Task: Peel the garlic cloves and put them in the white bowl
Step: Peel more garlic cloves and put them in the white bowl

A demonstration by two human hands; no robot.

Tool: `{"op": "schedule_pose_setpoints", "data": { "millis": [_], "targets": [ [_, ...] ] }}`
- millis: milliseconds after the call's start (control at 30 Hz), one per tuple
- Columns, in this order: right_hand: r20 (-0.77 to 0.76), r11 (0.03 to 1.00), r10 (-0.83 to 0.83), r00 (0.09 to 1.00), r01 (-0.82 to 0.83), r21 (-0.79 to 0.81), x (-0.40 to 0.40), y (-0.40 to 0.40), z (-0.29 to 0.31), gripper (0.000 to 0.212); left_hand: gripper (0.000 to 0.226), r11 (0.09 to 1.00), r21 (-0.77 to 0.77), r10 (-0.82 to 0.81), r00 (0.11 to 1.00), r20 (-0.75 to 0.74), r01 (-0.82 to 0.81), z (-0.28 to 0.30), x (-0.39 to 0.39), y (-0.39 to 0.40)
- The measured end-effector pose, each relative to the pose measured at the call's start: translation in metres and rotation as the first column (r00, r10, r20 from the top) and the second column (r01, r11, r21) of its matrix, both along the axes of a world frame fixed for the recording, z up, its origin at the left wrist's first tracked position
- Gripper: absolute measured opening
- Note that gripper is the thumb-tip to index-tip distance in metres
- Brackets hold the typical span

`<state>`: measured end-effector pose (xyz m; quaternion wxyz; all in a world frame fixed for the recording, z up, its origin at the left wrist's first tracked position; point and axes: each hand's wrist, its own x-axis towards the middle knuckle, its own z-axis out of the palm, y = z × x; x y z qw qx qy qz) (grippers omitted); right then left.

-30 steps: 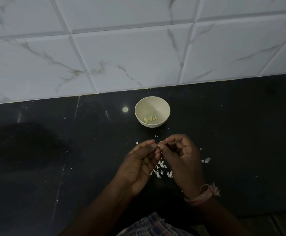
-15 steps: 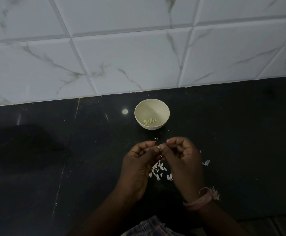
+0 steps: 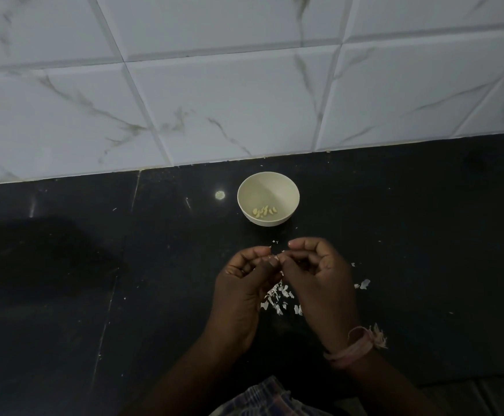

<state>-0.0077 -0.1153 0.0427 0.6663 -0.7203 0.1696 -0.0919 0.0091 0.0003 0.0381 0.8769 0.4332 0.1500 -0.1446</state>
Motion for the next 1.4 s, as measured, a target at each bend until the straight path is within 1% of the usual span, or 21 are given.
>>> {"op": "schedule_pose_setpoints", "data": {
  "millis": [133,233,300,400,533,667,800,900,1000,1133,1233,1400],
  "targets": [
    [-0.016,0.998,0.036,0.999,-0.036,-0.042,0.0,-0.002,0.0,0.025,0.039,0.992,0.123,0.011,0.997,0.081,-0.021,-0.006,-0.001,0.001],
    [-0.024,0.994,0.075,0.997,-0.077,-0.073,0.001,-0.006,-0.001,0.023,0.027,0.978,0.209,-0.024,0.99,0.139,-0.006,-0.01,-0.002,0.003],
    [-0.024,0.991,0.103,0.994,-0.105,-0.084,0.001,-0.008,-0.002,0.021,0.023,0.974,0.225,-0.04,0.988,0.147,0.006,-0.011,-0.002,0.004],
    [-0.013,0.986,0.14,0.99,-0.141,-0.091,0.003,-0.011,-0.002,0.023,0.025,0.979,0.203,-0.031,0.992,0.126,0.005,-0.011,-0.002,0.006],
    [-0.066,0.968,0.203,0.977,-0.21,-0.135,0.008,-0.018,-0.003,0.023,0.032,0.993,0.121,-0.005,0.999,0.035,0.001,-0.014,0.0,0.007],
    [-0.048,0.978,0.171,0.984,-0.175,-0.111,0.008,-0.016,-0.003,0.029,0.031,0.995,0.101,-0.024,1.0,0.014,0.022,-0.015,0.005,0.009],
    [-0.031,0.98,0.149,0.988,-0.152,-0.13,0.01,-0.012,-0.003,0.036,0.032,0.998,0.057,-0.037,0.999,-0.016,0.038,-0.014,0.006,0.007],
    [-0.063,0.986,0.146,0.987,-0.15,-0.068,0.011,-0.012,-0.002,0.033,0.031,0.997,-0.044,-0.073,0.993,-0.098,0.069,-0.014,0.007,0.006],
    [-0.099,0.991,0.13,0.987,-0.126,0.045,0.012,-0.015,-0.004,0.023,0.028,0.988,-0.135,-0.103,0.979,-0.178,0.079,-0.013,0.009,0.007],
    [-0.103,0.974,0.16,0.982,-0.14,0.179,0.015,-0.02,-0.002,0.009,0.03,0.991,-0.117,-0.09,0.976,-0.2,0.067,-0.013,0.014,0.008],
    [-0.105,0.966,0.174,0.979,-0.148,0.214,0.016,-0.021,-0.003,0.013,0.029,0.993,-0.087,-0.091,0.979,-0.18,0.076,-0.012,0.016,0.009],
    [-0.115,0.953,0.187,0.976,-0.151,0.262,0.017,-0.022,-0.002,0.012,0.026,0.996,-0.045,-0.076,0.989,-0.124,0.071,-0.01,0.018,0.008]
  ]
}}
